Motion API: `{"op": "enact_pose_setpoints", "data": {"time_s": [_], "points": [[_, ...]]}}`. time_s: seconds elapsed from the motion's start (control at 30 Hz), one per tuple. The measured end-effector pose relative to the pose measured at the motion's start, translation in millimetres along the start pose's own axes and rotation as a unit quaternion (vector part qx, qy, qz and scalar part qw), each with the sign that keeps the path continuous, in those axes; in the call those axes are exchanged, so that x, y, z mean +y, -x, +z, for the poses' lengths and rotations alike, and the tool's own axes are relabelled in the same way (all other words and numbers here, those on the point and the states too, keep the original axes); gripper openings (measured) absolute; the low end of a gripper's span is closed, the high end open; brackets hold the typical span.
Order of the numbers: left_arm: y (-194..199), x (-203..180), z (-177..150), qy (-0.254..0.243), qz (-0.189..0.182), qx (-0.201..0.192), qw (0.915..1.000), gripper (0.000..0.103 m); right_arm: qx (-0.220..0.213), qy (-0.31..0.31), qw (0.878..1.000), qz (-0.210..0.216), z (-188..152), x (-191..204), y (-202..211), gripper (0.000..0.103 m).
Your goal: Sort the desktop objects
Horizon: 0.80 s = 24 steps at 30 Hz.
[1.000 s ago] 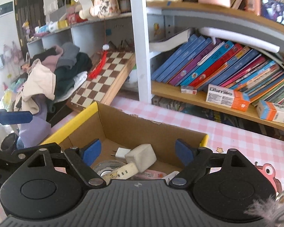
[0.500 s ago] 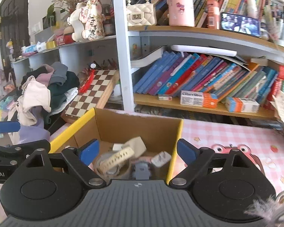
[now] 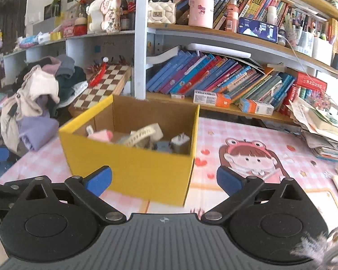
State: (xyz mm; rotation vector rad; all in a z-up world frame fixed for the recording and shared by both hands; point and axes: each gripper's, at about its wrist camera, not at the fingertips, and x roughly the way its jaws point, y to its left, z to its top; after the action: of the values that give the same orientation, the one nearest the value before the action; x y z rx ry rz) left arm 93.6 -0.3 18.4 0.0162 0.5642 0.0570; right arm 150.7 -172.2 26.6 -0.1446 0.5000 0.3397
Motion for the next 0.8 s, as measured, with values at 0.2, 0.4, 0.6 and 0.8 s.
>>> {"op": "enact_pose_setpoints", "data": {"time_s": [0.2,0.4,0.6,0.8], "points": [[23.7,1.4,-15.5,-0.013,0.013,-0.01,0.9998,0.102,0.004,0.01,1.0,-0.012,-20.0,22.8,28.9,0.103],[38.6,5.1,-33.2,-0.022,0.008,0.004,0.9997,0.102,0.025,0.002,0.999,-0.025,-40.7,36.4,47.9,0.103],[46.2,8.7,-44.9,-0.022,-0.001,0.015,0.9996,0.102,0.044,-0.009,0.999,-0.031,-56.3,44.7,60.1,0.103],[52.8,12.3,-56.3,-0.021,-0.01,0.028,0.9993,0.103,0.074,-0.028,0.997,-0.025,-67.4,48.5,64.4,0.103]]}}
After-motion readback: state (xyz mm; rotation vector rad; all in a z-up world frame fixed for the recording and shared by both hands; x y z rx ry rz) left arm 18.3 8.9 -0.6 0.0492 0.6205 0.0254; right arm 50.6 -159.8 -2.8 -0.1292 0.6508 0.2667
